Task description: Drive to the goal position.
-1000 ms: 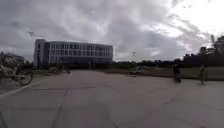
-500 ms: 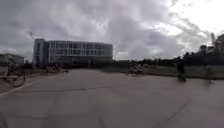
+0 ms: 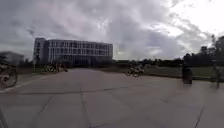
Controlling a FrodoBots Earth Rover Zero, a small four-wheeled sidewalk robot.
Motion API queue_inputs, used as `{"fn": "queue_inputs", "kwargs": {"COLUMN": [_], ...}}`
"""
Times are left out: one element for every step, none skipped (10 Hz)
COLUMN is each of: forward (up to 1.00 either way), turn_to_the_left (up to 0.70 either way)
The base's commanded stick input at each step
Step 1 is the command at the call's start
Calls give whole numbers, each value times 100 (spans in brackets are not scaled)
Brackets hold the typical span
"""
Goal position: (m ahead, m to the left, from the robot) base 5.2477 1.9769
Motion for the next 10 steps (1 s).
{"fn": "queue_inputs", "kwargs": {"forward": [70, 70, 70, 70, 70, 70, 70, 70, 70, 70], "turn_to_the_left": [0, 3, 12, 22, 31, 7, 0, 0, 0, 0]}}
